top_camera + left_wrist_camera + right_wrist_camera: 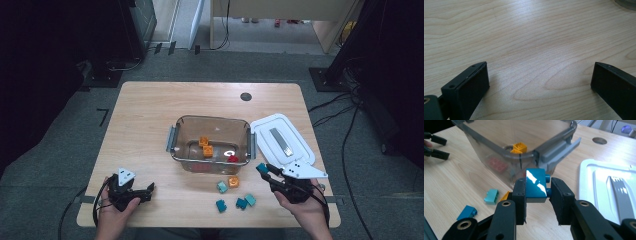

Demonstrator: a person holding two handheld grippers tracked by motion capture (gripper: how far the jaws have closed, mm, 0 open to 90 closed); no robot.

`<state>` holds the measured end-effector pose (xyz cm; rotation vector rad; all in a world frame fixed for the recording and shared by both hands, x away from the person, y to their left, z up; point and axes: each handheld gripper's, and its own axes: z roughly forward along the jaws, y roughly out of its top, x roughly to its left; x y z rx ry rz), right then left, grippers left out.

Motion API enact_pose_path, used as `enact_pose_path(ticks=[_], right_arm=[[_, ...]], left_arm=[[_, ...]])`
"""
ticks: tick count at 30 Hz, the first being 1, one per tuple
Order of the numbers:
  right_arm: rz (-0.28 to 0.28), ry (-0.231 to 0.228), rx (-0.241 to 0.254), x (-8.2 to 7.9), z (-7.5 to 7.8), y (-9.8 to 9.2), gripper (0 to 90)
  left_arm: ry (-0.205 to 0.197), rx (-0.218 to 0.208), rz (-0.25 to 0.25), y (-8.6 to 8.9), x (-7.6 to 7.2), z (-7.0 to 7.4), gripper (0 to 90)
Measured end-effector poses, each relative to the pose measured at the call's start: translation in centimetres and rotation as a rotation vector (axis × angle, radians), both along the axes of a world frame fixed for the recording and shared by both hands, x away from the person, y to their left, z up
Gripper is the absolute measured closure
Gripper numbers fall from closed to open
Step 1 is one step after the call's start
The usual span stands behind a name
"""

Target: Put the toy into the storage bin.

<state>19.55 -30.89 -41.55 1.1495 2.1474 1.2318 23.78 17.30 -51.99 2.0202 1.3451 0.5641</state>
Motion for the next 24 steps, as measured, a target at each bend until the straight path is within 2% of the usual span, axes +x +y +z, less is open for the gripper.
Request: enact_pose_path(ticks=[13,24], right_arm=[[0.046,-0.042,-0.011,1.8,3.0,1.6,68.0],[0.088,-0.048,-0.022,4.1,3.9,3.8,67.9]], left_arm=[[0.0,0.0,-0.001,0.0,0.0,0.0,1.5],[0.002,0.001,-0.002,0.0,0.0,0.0,1.5]])
